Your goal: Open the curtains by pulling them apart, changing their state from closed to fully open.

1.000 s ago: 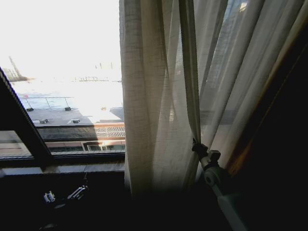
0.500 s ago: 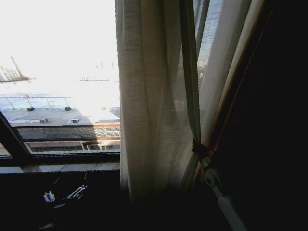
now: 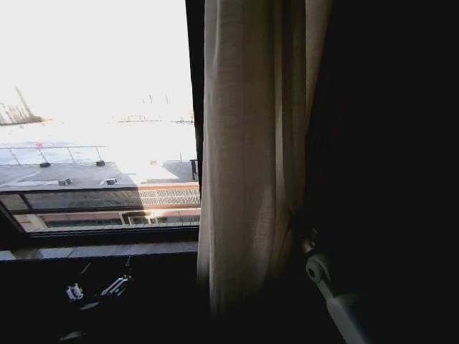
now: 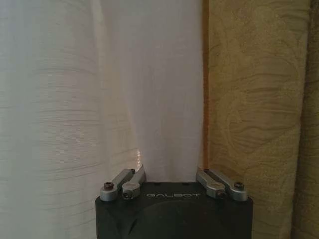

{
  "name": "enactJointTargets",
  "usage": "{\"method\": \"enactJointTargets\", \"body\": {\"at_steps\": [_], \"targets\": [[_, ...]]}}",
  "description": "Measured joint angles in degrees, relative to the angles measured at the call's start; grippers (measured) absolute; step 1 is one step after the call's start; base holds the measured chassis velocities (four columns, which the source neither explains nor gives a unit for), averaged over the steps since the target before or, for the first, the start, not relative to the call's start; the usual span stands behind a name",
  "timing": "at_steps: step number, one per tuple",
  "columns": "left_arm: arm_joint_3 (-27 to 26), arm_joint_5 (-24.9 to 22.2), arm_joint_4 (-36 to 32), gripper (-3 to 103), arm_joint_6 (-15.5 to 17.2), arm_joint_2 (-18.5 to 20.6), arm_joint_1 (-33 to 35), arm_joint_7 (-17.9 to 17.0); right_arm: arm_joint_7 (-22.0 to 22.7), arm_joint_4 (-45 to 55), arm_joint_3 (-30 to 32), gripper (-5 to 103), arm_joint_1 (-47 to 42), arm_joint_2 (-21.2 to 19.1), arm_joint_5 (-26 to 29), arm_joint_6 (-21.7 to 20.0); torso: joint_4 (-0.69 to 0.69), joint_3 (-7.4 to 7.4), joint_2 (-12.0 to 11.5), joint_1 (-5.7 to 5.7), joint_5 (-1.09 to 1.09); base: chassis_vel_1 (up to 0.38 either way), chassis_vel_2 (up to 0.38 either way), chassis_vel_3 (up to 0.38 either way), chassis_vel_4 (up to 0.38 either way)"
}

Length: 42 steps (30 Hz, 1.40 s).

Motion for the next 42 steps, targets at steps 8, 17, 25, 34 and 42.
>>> {"method": "enactJointTargets", "body": {"at_steps": [8,17,25,34,42], "targets": [[0.2,-0.1,0.0,100,0.3,-0.3,-0.5,0.0,0.1,9.1,0.3,55,-8.2,-1.1,2.2,-1.6,-0.03,0.00,0.0,0.00,0.09,0.004,0.008,-0.004,-0.004],[-0.2,-0.6,0.0,100,1.8,0.0,-1.7,-0.2,2.7,22.5,0.3,87,-17.5,0.6,2.2,-3.3,-0.01,0.00,0.0,0.00,0.02,0.000,0.000,0.000,0.000],[-0.4,-2.1,0.0,100,3.0,0.1,-2.6,-0.5,1.8,26.0,1.9,100,-24.6,2.0,-6.2,-3.3,-0.03,0.00,0.0,-0.01,0.06,0.000,0.000,0.000,0.000],[-0.2,-2.2,0.0,100,3.1,0.0,-3.3,-0.5,1.8,26.3,2.6,100,-25.2,2.3,-8.3,-2.7,-0.02,0.00,0.0,-0.01,0.05,0.000,0.000,0.000,0.000],[-0.3,-2.3,0.0,100,3.0,0.0,-3.3,-0.4,2.0,26.4,2.8,100,-26.0,2.6,-8.4,-2.4,-0.02,0.00,0.0,-0.01,0.06,0.109,0.105,-0.107,-0.112]]}}
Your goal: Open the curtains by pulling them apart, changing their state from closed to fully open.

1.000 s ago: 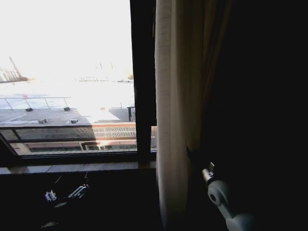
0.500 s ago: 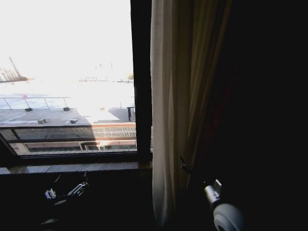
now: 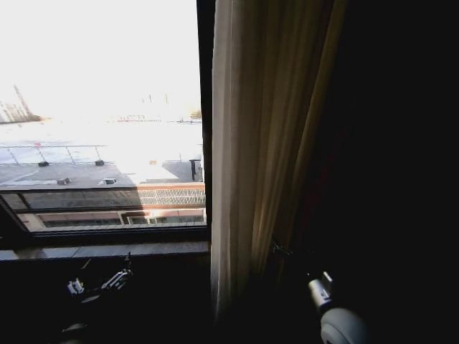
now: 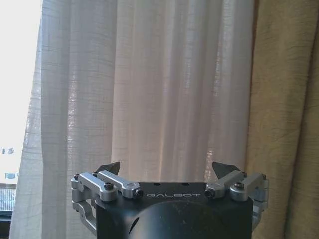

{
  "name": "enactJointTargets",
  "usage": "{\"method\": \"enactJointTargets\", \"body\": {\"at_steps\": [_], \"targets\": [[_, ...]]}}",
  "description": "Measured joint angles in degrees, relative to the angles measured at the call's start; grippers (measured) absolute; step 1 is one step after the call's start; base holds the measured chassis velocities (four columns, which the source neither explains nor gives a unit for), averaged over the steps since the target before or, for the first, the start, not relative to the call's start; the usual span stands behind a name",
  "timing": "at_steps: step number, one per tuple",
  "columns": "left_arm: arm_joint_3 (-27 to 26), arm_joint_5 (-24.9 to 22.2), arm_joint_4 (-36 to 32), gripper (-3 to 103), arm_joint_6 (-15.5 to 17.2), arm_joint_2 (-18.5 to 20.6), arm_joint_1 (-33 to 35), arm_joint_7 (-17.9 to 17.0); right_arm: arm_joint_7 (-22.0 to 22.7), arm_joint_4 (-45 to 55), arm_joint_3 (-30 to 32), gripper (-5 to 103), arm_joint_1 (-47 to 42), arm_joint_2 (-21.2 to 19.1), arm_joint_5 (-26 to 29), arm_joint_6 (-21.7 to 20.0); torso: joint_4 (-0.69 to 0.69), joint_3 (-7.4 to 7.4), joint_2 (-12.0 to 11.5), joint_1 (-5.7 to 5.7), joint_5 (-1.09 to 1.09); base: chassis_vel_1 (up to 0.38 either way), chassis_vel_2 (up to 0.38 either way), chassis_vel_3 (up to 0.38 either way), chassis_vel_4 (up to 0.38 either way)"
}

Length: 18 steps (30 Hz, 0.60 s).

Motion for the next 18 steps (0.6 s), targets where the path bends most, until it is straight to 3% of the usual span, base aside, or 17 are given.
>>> {"method": "enactJointTargets", "body": {"at_steps": [12,18], "targets": [[0.0,-0.1,0.0,100,-0.2,-0.2,0.0,0.1,-0.2,0.5,-0.7,100,-1.0,0.2,1.0,-0.3,0.01,0.00,0.0,0.01,-0.01,0.268,0.267,-0.277,-0.258],[0.1,-0.1,0.0,100,-0.3,-0.7,-0.1,0.1,-2.5,0.2,-0.9,100,-1.0,0.3,0.7,0.9,-0.01,0.00,0.0,0.02,-0.03,0.296,0.313,-0.302,-0.313]]}}
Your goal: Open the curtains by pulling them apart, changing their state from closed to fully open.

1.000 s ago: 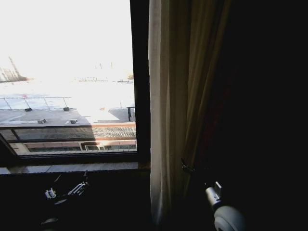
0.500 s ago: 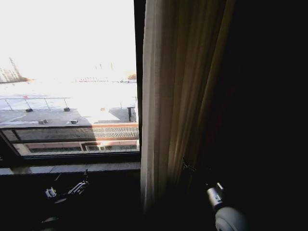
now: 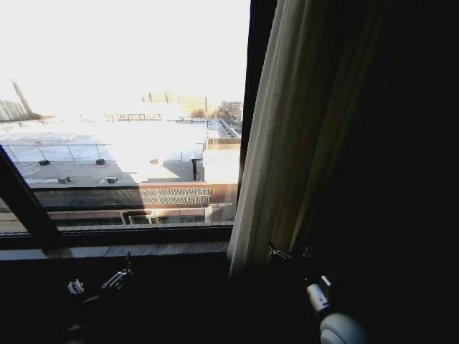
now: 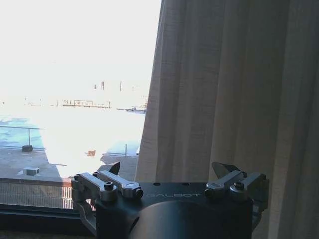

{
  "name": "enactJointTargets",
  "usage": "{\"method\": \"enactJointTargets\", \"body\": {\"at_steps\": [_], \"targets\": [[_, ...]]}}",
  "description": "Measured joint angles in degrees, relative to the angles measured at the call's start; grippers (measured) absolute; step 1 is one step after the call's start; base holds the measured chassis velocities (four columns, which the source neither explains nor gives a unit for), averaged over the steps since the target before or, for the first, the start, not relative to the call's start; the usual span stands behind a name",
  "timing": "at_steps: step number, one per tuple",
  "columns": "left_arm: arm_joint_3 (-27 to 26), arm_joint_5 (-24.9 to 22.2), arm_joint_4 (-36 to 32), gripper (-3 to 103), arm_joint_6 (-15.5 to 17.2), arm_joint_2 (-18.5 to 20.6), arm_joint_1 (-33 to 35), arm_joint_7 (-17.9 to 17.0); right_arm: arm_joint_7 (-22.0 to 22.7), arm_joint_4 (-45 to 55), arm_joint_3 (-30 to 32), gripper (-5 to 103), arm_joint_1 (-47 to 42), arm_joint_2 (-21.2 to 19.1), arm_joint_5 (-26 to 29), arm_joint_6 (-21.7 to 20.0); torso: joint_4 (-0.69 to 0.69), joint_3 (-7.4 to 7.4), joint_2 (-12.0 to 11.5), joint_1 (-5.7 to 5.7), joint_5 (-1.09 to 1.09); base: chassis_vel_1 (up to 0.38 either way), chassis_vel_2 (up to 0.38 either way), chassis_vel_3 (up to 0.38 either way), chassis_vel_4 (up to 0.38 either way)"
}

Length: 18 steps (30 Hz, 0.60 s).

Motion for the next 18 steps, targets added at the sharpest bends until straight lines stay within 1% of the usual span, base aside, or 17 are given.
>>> {"method": "enactJointTargets", "body": {"at_steps": [2,6,8,12,18], "targets": [[0.0,0.0,0.0,100,0.0,-0.1,0.0,0.0,-0.6,-0.3,0.1,100,0.1,0.0,-0.7,0.6,0.00,0.00,0.0,0.00,0.01,0.234,0.220,-0.235,-0.270],[0.0,0.1,0.0,100,-0.1,-0.1,0.2,0.0,-2.9,-1.0,0.9,100,0.4,-0.1,-1.8,1.5,0.02,0.00,0.0,0.00,-0.05,0.119,0.067,-0.109,-0.065],[0.0,0.2,0.0,100,-0.1,-0.2,0.3,0.0,-5.1,-1.6,1.7,100,0.9,-0.3,-2.0,1.7,0.01,0.00,0.0,0.00,0.01,0.000,0.000,0.000,0.000],[0.1,0.2,0.0,100,-0.1,-0.2,0.3,0.1,-5.6,-2.0,1.7,100,1.6,-0.3,-2.0,1.7,0.00,0.01,0.0,-0.02,0.09,-0.013,-0.006,0.010,0.014],[0.1,0.4,0.0,100,-0.1,-0.2,0.4,0.1,-5.6,-3.0,1.2,100,2.3,-0.1,-1.9,1.7,0.02,0.01,0.0,-0.02,0.02,-0.050,-0.016,0.066,0.022]]}}
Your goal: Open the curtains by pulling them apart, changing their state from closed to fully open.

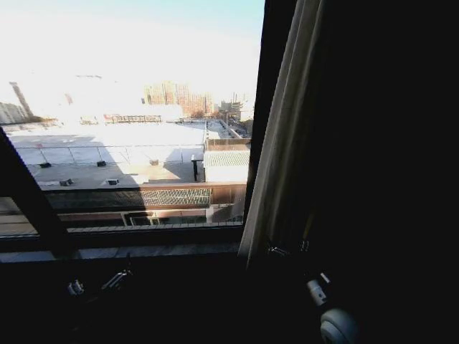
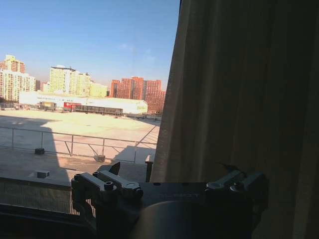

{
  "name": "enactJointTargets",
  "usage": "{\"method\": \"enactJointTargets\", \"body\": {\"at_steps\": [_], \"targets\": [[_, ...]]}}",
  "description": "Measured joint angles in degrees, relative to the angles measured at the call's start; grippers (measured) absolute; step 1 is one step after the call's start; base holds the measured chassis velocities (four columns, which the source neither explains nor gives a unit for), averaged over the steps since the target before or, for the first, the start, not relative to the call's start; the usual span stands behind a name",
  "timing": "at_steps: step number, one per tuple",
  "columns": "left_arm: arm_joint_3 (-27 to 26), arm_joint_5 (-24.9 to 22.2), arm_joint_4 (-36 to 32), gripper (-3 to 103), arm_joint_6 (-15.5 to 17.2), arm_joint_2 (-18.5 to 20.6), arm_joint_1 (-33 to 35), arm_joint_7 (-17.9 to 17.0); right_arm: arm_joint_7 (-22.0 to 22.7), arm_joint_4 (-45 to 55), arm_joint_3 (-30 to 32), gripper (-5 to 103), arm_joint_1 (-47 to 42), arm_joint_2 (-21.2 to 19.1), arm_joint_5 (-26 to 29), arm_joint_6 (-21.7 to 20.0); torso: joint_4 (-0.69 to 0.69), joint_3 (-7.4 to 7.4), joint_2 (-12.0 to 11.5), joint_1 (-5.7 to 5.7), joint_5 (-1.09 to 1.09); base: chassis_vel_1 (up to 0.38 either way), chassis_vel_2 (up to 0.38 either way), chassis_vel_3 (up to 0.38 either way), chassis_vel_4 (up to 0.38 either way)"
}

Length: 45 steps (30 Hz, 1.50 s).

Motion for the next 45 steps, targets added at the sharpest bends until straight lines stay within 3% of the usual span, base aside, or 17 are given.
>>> {"method": "enactJointTargets", "body": {"at_steps": [10,18,22,33,42,45], "targets": [[0.2,0.2,0.0,100,0.0,-0.4,0.1,0.0,1.4,-1.3,-0.3,100,0.9,0.0,0.2,0.0,-0.01,-0.01,0.0,-0.01,0.00,-0.084,0.110,0.071,-0.112],[0.5,0.2,0.0,100,0.0,0.1,1.7,0.0,3.8,-9.0,0.4,100,8.1,-0.4,7.2,-2.1,0.00,0.01,0.0,0.04,0.00,-0.065,0.060,0.063,-0.043],[0.6,0.7,0.0,100,0.0,0.9,2.6,0.0,3.9,-14.7,0.0,100,12.4,-0.2,7.8,-2.1,-0.01,-0.02,0.0,-0.03,-0.01,0.000,0.000,0.000,0.000],[0.4,2.7,0.0,100,-1.4,0.8,5.1,0.0,5.5,-29.7,-4.1,100,29.3,1.6,6.5,-1.8,0.00,0.01,0.0,0.03,0.00,0.000,0.000,0.000,0.000],[0.2,3.1,0.0,100,-1.9,0.7,5.5,0.0,6.0,-36.5,-5.3,103,34.8,2.7,2.8,0.0,-0.01,0.00,0.0,0.01,-0.02,0.000,0.000,0.000,0.000],[0.3,3.2,0.0,100,-1.9,0.7,5.4,0.0,5.9,-36.8,-5.5,96,35.1,2.8,2.8,0.2,-0.01,0.00,0.0,0.02,-0.01,0.000,0.000,0.000,0.000]]}}
